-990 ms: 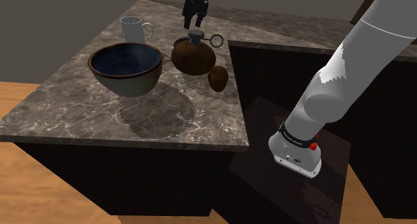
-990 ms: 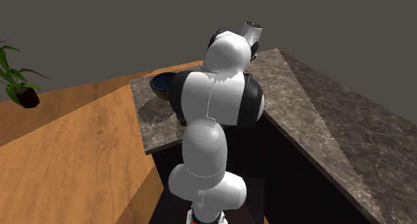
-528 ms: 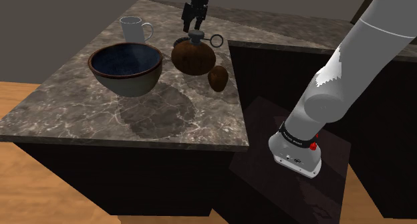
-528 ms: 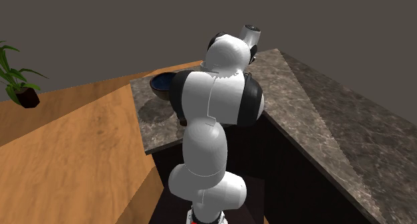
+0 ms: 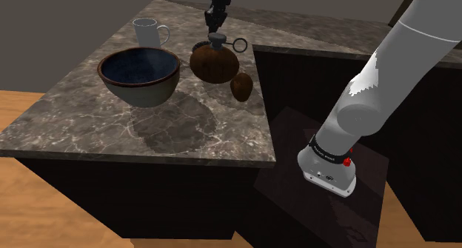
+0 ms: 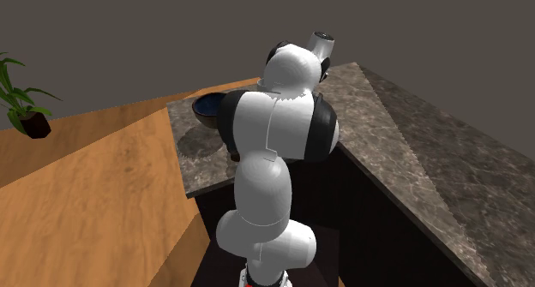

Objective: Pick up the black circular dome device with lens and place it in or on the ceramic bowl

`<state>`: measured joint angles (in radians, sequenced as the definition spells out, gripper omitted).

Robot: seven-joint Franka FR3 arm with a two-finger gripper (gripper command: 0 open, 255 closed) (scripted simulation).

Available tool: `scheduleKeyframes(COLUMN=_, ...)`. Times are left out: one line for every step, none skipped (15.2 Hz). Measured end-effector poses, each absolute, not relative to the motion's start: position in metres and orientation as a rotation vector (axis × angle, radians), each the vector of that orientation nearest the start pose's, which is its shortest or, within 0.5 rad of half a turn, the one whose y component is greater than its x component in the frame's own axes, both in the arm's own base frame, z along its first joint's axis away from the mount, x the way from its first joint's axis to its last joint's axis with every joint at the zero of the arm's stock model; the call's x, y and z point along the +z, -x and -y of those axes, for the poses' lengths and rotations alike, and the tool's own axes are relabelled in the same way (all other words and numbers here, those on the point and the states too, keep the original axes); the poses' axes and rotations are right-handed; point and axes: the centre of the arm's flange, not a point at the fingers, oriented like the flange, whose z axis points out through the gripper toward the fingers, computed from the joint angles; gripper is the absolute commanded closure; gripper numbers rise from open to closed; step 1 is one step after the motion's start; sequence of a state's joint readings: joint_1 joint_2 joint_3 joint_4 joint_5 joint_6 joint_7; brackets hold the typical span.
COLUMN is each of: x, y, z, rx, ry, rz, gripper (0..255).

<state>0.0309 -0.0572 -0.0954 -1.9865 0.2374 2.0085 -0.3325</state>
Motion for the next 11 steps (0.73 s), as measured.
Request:
scheduleKeyframes(x=0.498, y=-0.549, z=0.022, rx=-0.178, ry=2.921, rz=0.257, gripper=255)
scheduleKeyframes(x=0.498, y=-0.549, z=0.022, rx=-0.178, ry=2.921, rz=0.257, gripper=255)
scheduleKeyframes(x=0.498, y=-0.549, z=0.022, rx=-0.178, ry=2.921, rz=0.257, gripper=255)
scheduleKeyframes(x=0.498, y=-0.549, z=0.022, rx=-0.178, ry=2.921, rz=0.257, gripper=255)
scheduleKeyframes(x=0.498, y=-0.549, z=0.022, rx=-0.178, ry=2.921, rz=0.257, gripper=0)
scheduleKeyframes(x=0.498, y=-0.549, z=0.022, rx=-0.178, ry=2.921, rz=0.257, gripper=0)
scheduleKeyframes(x=0.496, y=-0.571, z=0.056, rx=-0.149, ry=2.882, rz=0.219, gripper=0)
scheduleKeyframes(x=0.487, y=-0.571, z=0.056, rx=-0.111, ry=2.839, rz=0.247, gripper=0)
scheduleKeyframes(x=0.492, y=-0.571, z=0.056, rx=-0.13, ry=2.86, rz=0.234, gripper=0)
scheduleKeyframes(x=0.487, y=-0.578, z=0.084, rx=-0.106, ry=2.827, rz=0.197, gripper=0)
scheduleKeyframes(x=0.483, y=-0.576, z=0.084, rx=-0.085, ry=2.794, rz=0.207, gripper=0)
